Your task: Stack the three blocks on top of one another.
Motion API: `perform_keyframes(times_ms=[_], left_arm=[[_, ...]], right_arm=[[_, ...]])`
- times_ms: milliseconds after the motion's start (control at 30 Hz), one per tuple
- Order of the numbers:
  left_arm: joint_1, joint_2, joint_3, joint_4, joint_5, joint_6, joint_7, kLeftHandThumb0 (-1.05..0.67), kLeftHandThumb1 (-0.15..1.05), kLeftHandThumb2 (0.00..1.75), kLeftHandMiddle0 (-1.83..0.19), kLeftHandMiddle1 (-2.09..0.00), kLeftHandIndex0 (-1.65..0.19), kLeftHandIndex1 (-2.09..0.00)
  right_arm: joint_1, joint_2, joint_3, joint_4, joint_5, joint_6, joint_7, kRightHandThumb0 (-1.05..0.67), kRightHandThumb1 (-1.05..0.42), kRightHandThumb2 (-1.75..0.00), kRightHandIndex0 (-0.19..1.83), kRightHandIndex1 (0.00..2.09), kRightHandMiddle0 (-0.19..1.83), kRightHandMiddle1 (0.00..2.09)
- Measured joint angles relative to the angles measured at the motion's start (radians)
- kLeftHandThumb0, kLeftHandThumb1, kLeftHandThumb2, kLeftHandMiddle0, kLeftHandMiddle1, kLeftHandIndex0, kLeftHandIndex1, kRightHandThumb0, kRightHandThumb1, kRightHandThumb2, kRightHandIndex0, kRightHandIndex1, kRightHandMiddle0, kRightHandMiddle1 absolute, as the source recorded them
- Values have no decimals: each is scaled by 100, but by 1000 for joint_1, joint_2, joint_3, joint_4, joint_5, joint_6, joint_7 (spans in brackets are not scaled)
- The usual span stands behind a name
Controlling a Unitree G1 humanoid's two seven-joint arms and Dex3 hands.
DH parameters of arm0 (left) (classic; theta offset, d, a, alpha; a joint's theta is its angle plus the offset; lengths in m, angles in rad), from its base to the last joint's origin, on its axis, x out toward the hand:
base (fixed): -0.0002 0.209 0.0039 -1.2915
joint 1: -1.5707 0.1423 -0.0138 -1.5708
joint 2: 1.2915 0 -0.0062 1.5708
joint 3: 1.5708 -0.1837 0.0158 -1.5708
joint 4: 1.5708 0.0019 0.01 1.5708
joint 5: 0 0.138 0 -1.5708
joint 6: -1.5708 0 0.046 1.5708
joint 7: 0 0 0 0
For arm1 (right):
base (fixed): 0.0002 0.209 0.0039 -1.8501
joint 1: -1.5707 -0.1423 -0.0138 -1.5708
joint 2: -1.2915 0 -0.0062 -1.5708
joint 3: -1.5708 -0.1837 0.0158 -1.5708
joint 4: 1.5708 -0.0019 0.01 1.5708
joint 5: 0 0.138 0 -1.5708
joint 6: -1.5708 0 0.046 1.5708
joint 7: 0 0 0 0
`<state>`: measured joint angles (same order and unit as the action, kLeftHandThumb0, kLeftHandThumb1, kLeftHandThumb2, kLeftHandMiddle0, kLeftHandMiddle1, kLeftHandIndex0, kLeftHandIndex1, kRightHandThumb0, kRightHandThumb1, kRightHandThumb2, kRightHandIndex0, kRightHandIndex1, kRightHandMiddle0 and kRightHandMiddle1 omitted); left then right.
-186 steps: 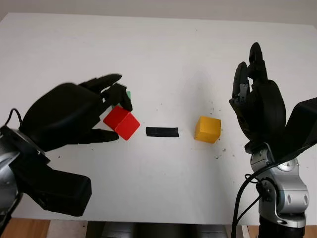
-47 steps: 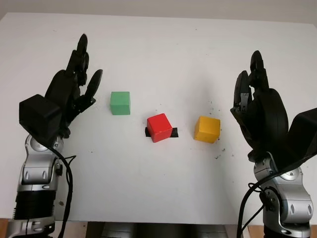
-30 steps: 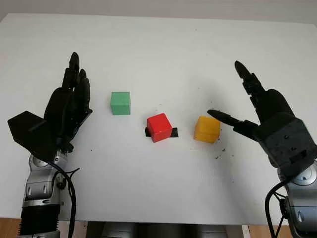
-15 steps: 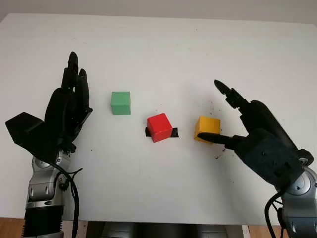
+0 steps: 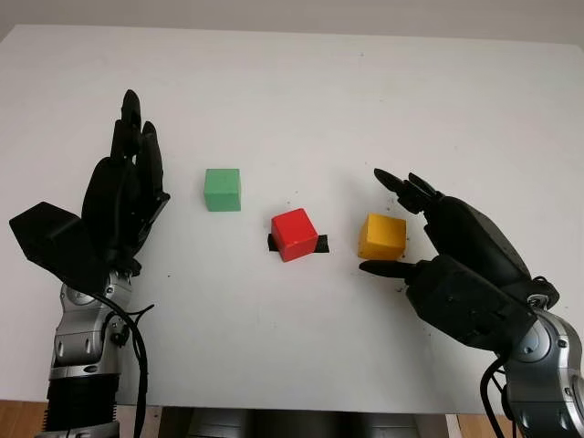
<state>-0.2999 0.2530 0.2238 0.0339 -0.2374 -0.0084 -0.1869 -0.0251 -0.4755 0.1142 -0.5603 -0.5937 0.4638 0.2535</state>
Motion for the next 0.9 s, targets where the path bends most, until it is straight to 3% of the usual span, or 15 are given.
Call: perform_keyframes(times_ms=[367,500,567,900], left_arm=[[0,0,-4,0,3,-1,-4,-77,105,63,19,0,19,0],[0,0,-4,0,2,-1,-6,-77,105,62,19,0,19,0],[0,0,-4,0,1,-1,-6,-77,105,62,19,0,19,0],[0,0,-4,0,1,-2,-10,-77,105,61,19,0,19,0]], right_arm=[[-13,0,-13,82,-85,-89,-65,-48,-83,-5,24,12,50,23],[-13,0,-20,95,-97,-102,-66,-45,-83,-5,32,9,42,58],[-13,0,-21,103,-108,-109,-66,-44,-83,-6,34,9,41,66],[-20,-3,-25,111,-112,-113,-13,-44,-85,-6,38,9,43,71]])
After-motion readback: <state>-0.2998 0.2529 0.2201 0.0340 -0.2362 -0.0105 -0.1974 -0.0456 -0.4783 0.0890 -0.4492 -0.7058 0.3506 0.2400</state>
